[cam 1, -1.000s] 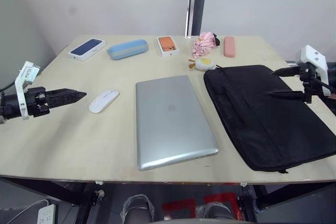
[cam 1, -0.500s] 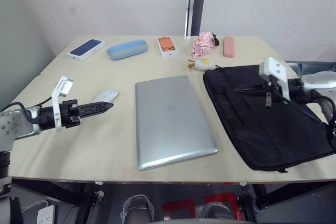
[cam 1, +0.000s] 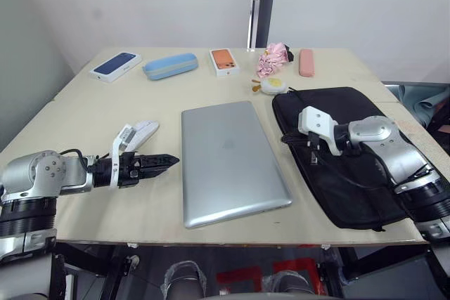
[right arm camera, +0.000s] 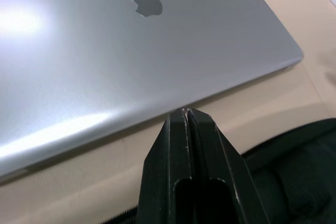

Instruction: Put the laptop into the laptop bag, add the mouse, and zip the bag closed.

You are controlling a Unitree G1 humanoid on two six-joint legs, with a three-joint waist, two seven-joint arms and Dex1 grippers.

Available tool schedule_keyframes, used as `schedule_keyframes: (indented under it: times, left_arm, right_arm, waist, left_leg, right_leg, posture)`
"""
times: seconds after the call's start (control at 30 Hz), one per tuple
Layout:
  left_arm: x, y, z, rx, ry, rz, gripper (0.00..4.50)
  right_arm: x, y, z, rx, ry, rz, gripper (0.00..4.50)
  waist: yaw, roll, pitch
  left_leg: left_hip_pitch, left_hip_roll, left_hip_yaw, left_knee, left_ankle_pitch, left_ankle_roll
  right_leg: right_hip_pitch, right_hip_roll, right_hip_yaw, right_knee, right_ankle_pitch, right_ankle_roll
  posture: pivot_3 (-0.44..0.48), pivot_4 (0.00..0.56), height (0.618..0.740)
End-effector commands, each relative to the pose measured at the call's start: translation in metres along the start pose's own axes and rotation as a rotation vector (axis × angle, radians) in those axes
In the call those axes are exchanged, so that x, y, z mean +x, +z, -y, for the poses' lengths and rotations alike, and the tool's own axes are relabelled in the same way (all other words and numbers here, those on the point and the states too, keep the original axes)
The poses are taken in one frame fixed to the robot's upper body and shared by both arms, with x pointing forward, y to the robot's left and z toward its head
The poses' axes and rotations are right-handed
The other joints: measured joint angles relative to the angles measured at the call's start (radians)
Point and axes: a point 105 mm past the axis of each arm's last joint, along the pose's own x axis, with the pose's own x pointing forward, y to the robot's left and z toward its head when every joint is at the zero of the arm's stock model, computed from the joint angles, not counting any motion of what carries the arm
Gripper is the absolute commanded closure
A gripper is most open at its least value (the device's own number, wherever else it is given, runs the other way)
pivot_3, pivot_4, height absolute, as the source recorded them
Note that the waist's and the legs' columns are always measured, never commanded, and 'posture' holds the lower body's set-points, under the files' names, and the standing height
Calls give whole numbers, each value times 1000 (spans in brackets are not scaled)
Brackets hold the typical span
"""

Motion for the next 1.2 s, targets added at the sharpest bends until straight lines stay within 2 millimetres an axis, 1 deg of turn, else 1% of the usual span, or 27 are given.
schedule_keyframes:
  times: [0.03,0.17,0.23,0.3,0.4,0.6,0.67,0.77,0.9,0.97,1.1,1.2]
  left_arm:
    - [2,5,-1,-15,-18,14,0]
    - [8,10,-5,-12,-20,33,0]
    - [15,12,-7,-6,-25,44,0]
    - [22,11,-6,-18,-48,28,0]
    - [30,8,-8,-26,-55,14,0]
    - [38,7,-12,-61,-77,10,0]
    - [40,6,-12,-74,-89,6,0]
    - [44,4,-8,-90,-120,-8,0]
    - [50,0,-5,-90,-143,-21,0]
    - [51,1,-3,-88,-156,-11,0]
    - [51,-3,7,-57,-209,-24,0]
    - [51,-2,10,-55,-223,-17,0]
  right_arm:
    - [7,1,6,-23,-43,3,4405]
    - [18,-6,8,-24,-57,-8,4405]
    - [24,-15,8,-37,-62,-36,4405]
    - [31,-21,8,-30,-60,-46,4405]
    - [39,-23,7,-24,-53,-44,4405]
    - [54,-29,6,-40,-52,-56,4405]
    - [59,-27,5,-47,-52,-49,4405]
    - [66,-18,1,-45,-37,-14,4405]
    - [75,-9,-9,-51,-5,27,4405]
    - [77,-7,-11,-50,-2,36,4405]
    - [80,-1,-16,-34,12,75,4405]
    - [80,0,-18,-37,20,80,4405]
  waist:
    - [-1,0,0]
    - [-1,0,0]
    - [0,0,0]
    - [0,0,0]
    - [-1,0,0]
    - [-2,0,0]
    - [-3,0,0]
    - [-5,0,0]
    - [-14,0,0]
    - [-14,0,0]
    - [-19,0,0]
    - [-24,0,0]
  left_leg:
    - [0,0,0,0,0,0]
    - [0,0,0,0,0,0]
    - [0,0,0,0,0,0]
    - [0,0,0,0,0,0]
    - [0,0,0,0,0,0]
    - [1,0,0,-1,0,0]
    - [2,0,-1,-1,0,0]
    - [4,0,-1,-1,0,-1]
    - [5,0,0,-1,0,-1]
    - [5,0,-1,-1,0,-1]
    - [5,0,0,-1,0,-1]
    - [4,0,0,-4,0,-1]
  right_leg:
    - [0,0,0,0,0,0]
    - [0,0,0,0,0,0]
    - [0,0,0,0,0,0]
    - [0,0,0,0,0,0]
    - [1,0,0,0,0,0]
    - [1,0,0,0,0,0]
    - [2,0,0,0,0,0]
    - [5,0,0,0,0,0]
    - [5,0,0,0,0,0]
    - [5,0,0,-1,0,0]
    - [5,0,0,-1,0,0]
    - [5,0,-1,-4,0,0]
  posture:
    - [0,150,740]
    - [0,150,740]
    - [0,150,740]
    - [0,150,740]
    - [0,150,740]
    - [0,150,740]
    - [0,150,740]
    - [0,150,740]
    - [0,150,740]
    - [0,150,740]
    - [0,150,740]
    - [0,150,740]
